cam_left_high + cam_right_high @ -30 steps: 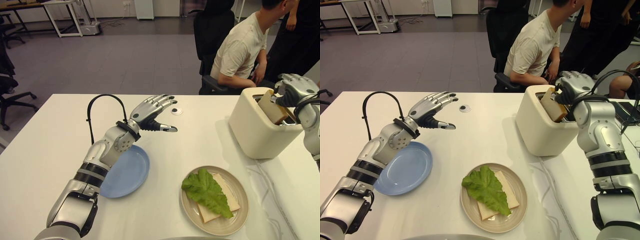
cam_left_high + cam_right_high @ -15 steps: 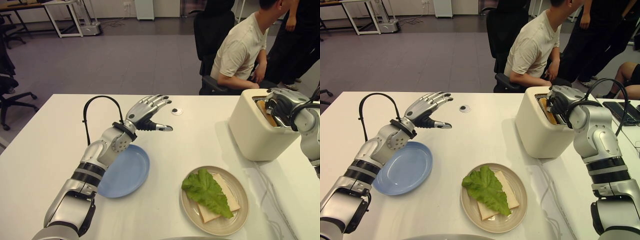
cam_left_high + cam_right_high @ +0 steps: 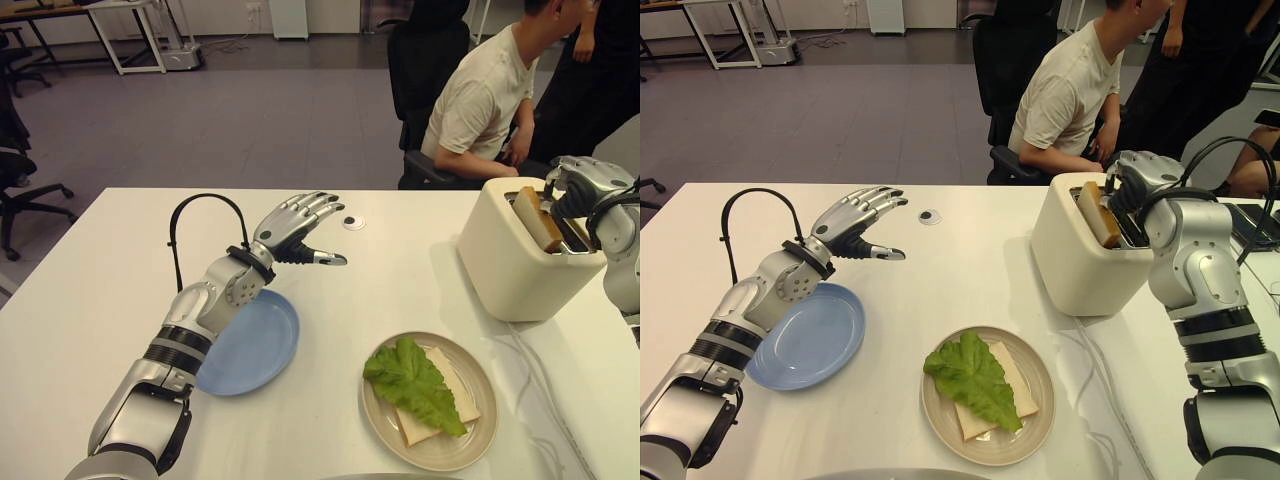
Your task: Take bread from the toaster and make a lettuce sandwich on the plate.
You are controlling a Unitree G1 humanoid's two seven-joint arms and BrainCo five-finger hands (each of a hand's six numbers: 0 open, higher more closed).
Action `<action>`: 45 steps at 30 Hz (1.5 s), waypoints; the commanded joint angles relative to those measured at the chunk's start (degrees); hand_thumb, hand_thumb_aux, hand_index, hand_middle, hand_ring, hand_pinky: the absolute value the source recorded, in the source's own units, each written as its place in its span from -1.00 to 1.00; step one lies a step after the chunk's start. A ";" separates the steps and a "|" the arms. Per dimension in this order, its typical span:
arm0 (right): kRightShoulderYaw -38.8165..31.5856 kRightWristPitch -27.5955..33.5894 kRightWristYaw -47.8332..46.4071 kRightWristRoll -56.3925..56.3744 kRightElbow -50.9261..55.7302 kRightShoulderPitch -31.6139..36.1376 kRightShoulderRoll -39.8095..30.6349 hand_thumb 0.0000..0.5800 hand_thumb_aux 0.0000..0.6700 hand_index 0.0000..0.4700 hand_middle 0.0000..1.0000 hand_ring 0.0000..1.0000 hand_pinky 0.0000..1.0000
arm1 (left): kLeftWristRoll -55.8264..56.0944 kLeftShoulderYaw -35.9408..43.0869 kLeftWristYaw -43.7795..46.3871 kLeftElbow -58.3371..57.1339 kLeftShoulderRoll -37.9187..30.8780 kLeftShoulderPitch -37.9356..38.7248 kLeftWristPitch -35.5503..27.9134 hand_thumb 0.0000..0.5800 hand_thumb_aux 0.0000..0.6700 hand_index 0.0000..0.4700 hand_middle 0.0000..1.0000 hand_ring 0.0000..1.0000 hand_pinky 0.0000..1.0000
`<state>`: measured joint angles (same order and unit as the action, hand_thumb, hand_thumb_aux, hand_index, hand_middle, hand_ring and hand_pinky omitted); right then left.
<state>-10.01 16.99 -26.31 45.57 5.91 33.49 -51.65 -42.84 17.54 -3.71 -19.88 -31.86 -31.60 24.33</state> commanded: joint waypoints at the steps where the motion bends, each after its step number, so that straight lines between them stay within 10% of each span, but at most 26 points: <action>1: 1.26 1.23 -0.97 0.42 -1.80 1.30 -0.51 0.65 0.16 0.16 -1.00 -1.00 -1.00 | -0.88 0.67 -0.14 0.54 0.25 0.79 -0.53 -1.00 -1.00 -1.00 -1.00 -1.00 -1.00; 3: 1.49 1.70 -1.12 0.51 -2.16 1.83 -0.38 0.51 0.01 0.01 -1.00 -1.00 -1.00 | -1.03 0.66 -0.19 0.67 0.24 0.92 -0.72 -1.00 -1.00 -1.00 -1.00 -1.00 -1.00; 6: 0.83 1.93 -1.44 0.74 -1.73 2.10 0.01 -0.24 -0.58 -0.58 -1.00 -1.00 -1.00 | -1.20 0.57 -0.26 0.93 0.15 1.21 -1.04 -1.00 -1.00 -1.00 -1.00 -1.00 -1.00; 17: -1.06 1.91 -4.18 0.77 1.32 -1.21 -0.21 -0.44 -0.69 -0.69 -1.00 -1.00 -1.00 | -1.56 0.78 -0.56 0.87 -0.02 1.10 -1.35 -1.00 -1.00 -1.00 -1.00 -1.00 -1.00; 19: -1.39 1.89 -4.65 0.75 1.63 -1.65 -0.20 -0.82 -0.91 -0.91 -1.00 -1.00 -1.00 | -1.51 0.80 -0.56 0.74 -0.05 1.07 -1.31 -1.00 -1.00 -1.00 -1.00 -1.00 -1.00; 23: -2.05 1.97 -6.05 0.67 1.26 -2.52 0.00 -0.88 -0.94 -0.94 -1.00 -1.00 -1.00 | -1.53 0.79 -0.74 0.51 -0.07 1.09 -1.24 -1.00 -1.00 -1.00 -1.00 -1.00 -1.00; 25: -2.52 1.77 -7.82 0.12 0.22 -3.56 0.12 0.84 0.44 0.44 -1.00 -1.00 -1.00 | -1.56 0.80 -0.86 0.39 -0.06 1.04 -1.22 -1.00 -1.00 -1.00 -1.00 -1.00 -1.00; 26: -2.54 1.61 -8.27 -0.12 -0.30 -3.86 0.30 1.00 1.00 1.00 -1.00 -1.00 -1.00 | -1.57 0.82 -0.93 0.19 -0.04 0.94 -1.18 -1.00 -1.00 -1.00 -1.00 -1.00 -1.00; 45: 5.96 -3.42 3.07 -8.32 -4.91 8.25 6.35 1.00 1.00 1.00 -1.00 -1.00 -1.00 | -1.67 2.41 -1.07 0.26 0.43 0.24 -0.48 -1.00 -1.00 -1.00 -1.00 -1.00 -1.00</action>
<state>-7.37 16.01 -24.80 43.05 5.73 38.53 -48.39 -44.35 19.26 -5.57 -19.85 -31.74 -31.14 23.23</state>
